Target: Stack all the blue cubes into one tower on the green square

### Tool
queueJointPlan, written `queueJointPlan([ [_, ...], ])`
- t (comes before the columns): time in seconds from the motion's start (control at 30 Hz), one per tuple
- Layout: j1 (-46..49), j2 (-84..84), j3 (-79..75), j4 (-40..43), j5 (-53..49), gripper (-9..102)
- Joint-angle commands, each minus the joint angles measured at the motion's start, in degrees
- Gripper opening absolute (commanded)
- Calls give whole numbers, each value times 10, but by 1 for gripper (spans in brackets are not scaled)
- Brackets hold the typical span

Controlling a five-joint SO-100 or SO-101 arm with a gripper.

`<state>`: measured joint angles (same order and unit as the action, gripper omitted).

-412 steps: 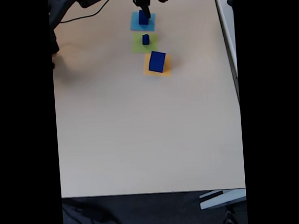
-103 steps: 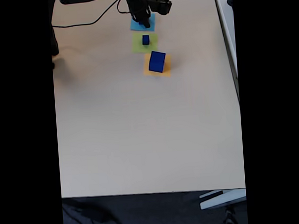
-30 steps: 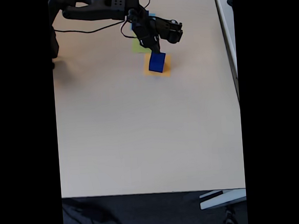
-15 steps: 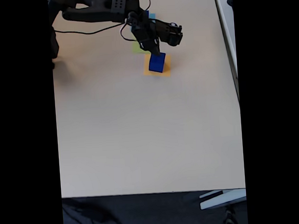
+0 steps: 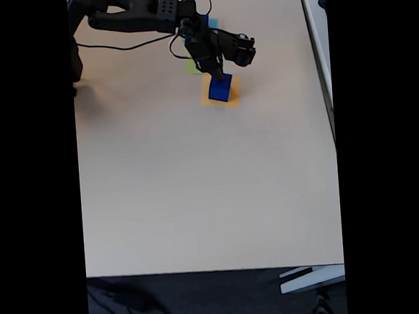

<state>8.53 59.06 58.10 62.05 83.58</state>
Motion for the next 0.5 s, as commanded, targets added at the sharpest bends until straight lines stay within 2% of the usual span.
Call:
queueJointPlan([
  [0.0,7,8,-41,-11,-7,8],
  [0.27,5,19,-39,-4,-17,16],
  [0.47,-1,59,-31,8,-30,17],
])
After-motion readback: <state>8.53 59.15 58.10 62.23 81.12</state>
